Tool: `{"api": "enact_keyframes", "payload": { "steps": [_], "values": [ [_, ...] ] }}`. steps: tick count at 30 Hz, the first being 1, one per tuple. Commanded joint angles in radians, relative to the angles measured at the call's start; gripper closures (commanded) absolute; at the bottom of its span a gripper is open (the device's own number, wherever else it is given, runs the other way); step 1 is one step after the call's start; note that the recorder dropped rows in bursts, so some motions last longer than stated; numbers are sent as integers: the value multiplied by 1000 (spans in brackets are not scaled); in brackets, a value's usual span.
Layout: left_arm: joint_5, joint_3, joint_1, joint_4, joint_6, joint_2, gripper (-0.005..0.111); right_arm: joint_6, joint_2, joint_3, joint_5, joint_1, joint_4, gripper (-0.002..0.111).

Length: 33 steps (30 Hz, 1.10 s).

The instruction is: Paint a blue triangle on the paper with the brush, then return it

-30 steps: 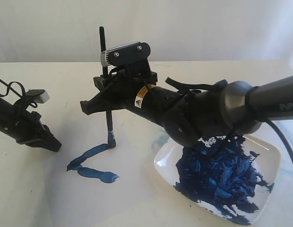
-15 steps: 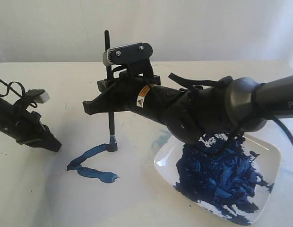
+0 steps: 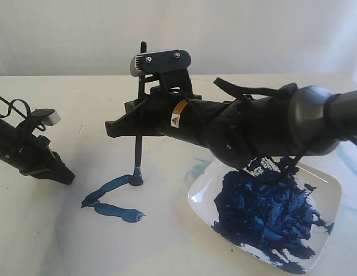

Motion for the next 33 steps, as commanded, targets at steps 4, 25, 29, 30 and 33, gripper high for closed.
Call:
{"api": "enact_keyframes", "payload": {
  "steps": [4, 25, 29, 30, 33],
  "values": [
    [26, 6, -2, -6, -1, 2, 107, 13, -13, 5, 72, -3, -11, 108],
    [26, 6, -2, -6, -1, 2, 107, 13, -86, 5, 214, -3, -11, 108],
    [26, 6, -2, -6, -1, 2, 107, 13, -99, 5, 228, -3, -8, 108],
    [26, 6, -2, -6, -1, 2, 107, 13, -101, 5, 231, -3, -8, 108],
    [26, 6, -2, -6, -1, 2, 107, 13, -117, 7, 241, -3, -8, 108]
  ]
}}
